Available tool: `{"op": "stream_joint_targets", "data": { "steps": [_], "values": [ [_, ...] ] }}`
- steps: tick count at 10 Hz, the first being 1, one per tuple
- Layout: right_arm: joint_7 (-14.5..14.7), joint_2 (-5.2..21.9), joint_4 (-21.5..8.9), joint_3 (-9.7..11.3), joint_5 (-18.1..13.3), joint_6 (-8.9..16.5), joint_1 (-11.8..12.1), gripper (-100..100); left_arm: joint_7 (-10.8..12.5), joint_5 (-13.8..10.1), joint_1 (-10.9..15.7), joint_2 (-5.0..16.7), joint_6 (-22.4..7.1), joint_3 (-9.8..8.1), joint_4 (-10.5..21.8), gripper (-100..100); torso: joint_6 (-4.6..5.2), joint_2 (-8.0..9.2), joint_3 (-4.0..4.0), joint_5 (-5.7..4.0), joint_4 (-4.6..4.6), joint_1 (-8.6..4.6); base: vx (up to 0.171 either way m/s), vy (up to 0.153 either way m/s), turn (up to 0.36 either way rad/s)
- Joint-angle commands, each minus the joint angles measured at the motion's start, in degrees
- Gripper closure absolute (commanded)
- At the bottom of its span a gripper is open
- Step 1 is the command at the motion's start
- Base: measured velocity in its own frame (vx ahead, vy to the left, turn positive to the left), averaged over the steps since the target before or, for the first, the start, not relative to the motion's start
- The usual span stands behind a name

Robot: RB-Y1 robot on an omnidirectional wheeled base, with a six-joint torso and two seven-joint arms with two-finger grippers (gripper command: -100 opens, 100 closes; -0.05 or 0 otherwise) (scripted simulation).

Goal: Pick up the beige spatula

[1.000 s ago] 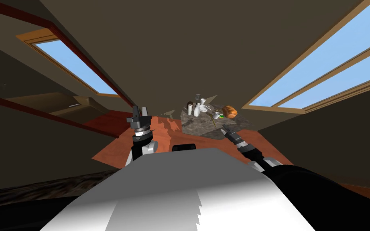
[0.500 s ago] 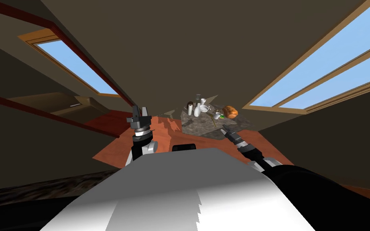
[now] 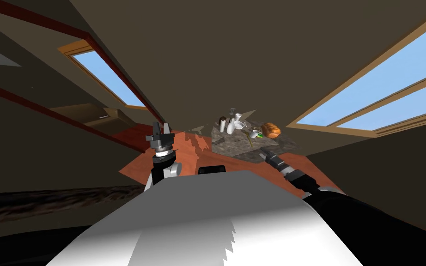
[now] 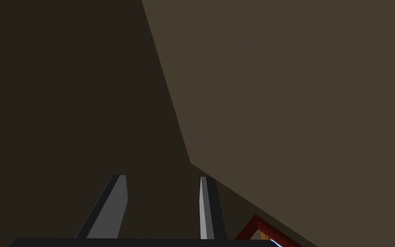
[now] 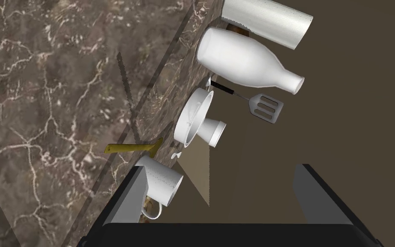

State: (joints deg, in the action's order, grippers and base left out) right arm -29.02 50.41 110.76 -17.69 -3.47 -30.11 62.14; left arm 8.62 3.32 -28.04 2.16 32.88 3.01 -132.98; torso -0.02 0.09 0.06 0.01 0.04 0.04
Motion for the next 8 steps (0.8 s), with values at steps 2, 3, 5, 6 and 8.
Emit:
{"op": "stream_joint_targets", "data": {
  "steps": [2,3,5,6,8],
  "values": [
    [-0.96,4.24,-2.18,-1.60,0.22,0.53,4.05,-100,0.00,0.00,0.00,0.00,0.00,0.00,0.00,0,0.00,0.03,0.02,0.00,0.01,0.04,-0.056,0.041,0.184],
    [-1.45,5.99,-3.08,-2.43,0.40,0.80,5.89,-100,0.00,0.00,0.00,0.00,0.00,0.00,0.00,0,0.01,0.04,0.03,0.01,0.01,0.03,-0.052,0.038,0.170],
    [-1.96,8.16,-4.00,-3.27,0.59,1.09,8.47,-100,0.00,0.00,-0.01,0.00,0.00,0.00,0.00,0,0.04,-0.03,-0.01,-0.01,0.00,-0.03,-0.028,0.020,0.091],
    [-2.49,9.80,-4.92,-4.10,0.77,1.38,10.12,-100,0.00,0.00,0.00,0.00,0.00,0.00,0.00,0,0.01,-0.03,-0.02,-0.01,0.00,-0.03,-0.056,0.041,0.185],
    [-2.49,10.19,-4.92,-4.10,0.77,1.38,10.49,-100,0.00,0.00,-0.01,0.00,0.00,0.00,0.00,0,0.03,-0.03,-0.01,-0.01,0.00,-0.03,-0.015,0.011,0.050]
  ]
}}
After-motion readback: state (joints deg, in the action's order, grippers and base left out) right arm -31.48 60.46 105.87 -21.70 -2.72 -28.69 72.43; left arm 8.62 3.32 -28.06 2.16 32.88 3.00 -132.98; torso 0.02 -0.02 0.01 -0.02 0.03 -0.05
